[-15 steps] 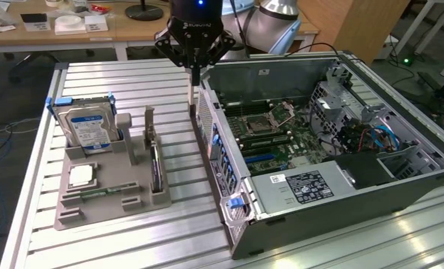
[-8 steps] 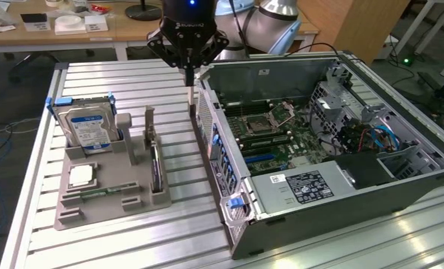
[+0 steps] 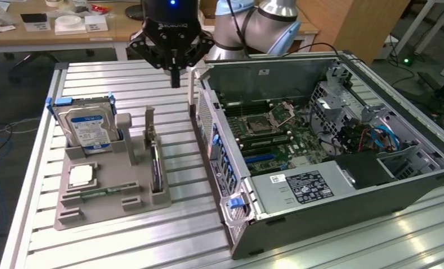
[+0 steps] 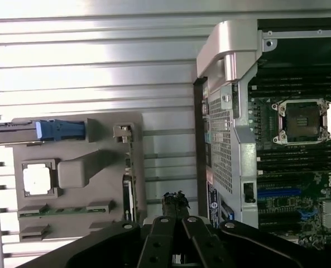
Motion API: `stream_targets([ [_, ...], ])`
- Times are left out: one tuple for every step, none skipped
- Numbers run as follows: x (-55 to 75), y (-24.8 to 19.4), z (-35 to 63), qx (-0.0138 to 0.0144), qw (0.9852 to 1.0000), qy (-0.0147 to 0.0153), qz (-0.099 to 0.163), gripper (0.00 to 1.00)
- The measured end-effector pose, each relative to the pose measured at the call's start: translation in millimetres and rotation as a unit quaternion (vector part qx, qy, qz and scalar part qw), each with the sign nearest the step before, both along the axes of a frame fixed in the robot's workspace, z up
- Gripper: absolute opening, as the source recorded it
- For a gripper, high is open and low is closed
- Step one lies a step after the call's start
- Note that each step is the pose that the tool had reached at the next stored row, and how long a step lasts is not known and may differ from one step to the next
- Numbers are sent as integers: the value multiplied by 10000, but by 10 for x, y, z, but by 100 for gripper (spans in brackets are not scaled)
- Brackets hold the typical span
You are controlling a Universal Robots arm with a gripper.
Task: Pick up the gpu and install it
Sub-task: 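Reach for the gpu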
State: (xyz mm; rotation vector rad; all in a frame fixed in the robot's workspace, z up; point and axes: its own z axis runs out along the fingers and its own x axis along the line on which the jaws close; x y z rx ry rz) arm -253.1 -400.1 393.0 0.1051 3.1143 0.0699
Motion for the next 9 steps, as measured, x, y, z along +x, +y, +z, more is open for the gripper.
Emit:
stream_targets([
  [-29, -1, 0, 0, 10000, 0, 7, 11],
  [-56, -3, 0, 0, 10000, 0, 15, 11],
  [-84, -5, 0, 0, 10000, 0, 21, 11],
  [-112, -7, 0, 1, 10000, -1, 29, 11],
  [-141, -10, 0, 1, 10000, -1, 36, 11],
  [-167, -13, 0, 1, 10000, 0, 42, 11],
  [-194, -17, 0, 1, 10000, 0, 48, 11],
  [-219, -23, 0, 1, 10000, -1, 55, 11],
  [-241, -29, 0, 2, 10000, 0, 62, 11],
])
